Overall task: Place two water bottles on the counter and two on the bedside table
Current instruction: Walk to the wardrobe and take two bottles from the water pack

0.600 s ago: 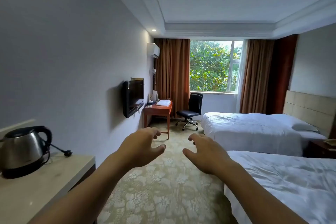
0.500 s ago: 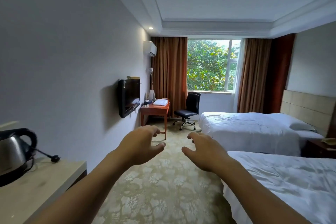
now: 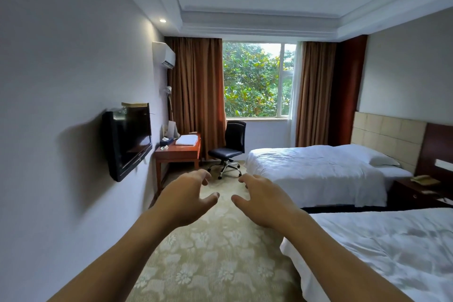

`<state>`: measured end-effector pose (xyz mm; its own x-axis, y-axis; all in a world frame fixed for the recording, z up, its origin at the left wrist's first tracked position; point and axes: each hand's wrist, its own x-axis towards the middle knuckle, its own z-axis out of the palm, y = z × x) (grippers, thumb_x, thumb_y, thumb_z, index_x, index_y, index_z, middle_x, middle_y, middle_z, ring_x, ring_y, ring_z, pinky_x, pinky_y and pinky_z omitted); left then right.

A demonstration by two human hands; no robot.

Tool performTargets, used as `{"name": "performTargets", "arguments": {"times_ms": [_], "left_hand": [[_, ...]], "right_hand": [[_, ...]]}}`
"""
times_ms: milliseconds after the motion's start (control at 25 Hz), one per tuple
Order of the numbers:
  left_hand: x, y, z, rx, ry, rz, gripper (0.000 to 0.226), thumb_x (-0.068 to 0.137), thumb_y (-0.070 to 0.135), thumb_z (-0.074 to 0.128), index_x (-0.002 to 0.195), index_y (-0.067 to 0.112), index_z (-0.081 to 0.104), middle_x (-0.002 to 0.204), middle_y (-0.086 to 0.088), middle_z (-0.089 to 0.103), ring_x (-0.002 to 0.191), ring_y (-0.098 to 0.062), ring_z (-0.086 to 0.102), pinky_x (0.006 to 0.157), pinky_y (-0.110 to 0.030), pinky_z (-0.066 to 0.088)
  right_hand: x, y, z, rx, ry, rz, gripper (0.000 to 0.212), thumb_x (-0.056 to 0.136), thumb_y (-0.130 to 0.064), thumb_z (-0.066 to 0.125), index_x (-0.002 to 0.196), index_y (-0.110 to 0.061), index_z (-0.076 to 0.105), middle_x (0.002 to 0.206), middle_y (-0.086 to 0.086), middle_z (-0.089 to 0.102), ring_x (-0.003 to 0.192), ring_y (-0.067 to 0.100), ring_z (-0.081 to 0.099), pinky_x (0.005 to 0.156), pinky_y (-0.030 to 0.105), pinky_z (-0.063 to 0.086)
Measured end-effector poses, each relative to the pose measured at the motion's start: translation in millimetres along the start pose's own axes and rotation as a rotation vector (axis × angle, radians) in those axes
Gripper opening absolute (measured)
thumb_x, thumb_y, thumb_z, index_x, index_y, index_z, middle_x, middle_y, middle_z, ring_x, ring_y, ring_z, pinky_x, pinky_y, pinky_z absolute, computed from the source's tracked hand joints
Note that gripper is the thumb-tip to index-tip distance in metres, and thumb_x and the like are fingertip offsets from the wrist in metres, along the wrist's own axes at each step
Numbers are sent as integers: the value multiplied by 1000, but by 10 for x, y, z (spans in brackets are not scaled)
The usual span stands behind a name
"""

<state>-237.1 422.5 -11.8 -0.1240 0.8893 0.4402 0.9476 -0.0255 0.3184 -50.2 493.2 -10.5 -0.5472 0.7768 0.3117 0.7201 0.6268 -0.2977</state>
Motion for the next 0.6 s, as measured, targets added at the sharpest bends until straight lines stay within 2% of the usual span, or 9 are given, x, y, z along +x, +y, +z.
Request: {"name": "performTargets", "arguments": {"times_ms": [280, 600], "left_hand": [[1942, -698, 854, -16, 30, -53, 53, 87, 46, 66, 131, 18, 55, 120, 3, 66, 102, -9, 59, 88, -30, 53], [3941, -1416, 1140, 36, 93, -79, 51, 88, 46, 63, 131, 20, 55, 122, 4, 66, 99, -7, 56, 82, -22, 43]], "right_hand": [[2093, 1055, 558, 77, 4, -5, 52, 91, -51, 57, 134, -24, 52, 129, 3, 61, 113, 23, 58, 89, 35, 50], [4240, 1756, 576, 142, 21, -64, 54, 93, -46, 59, 139, -19, 49, 136, 6, 59, 115, 23, 58, 87, 36, 50]]}}
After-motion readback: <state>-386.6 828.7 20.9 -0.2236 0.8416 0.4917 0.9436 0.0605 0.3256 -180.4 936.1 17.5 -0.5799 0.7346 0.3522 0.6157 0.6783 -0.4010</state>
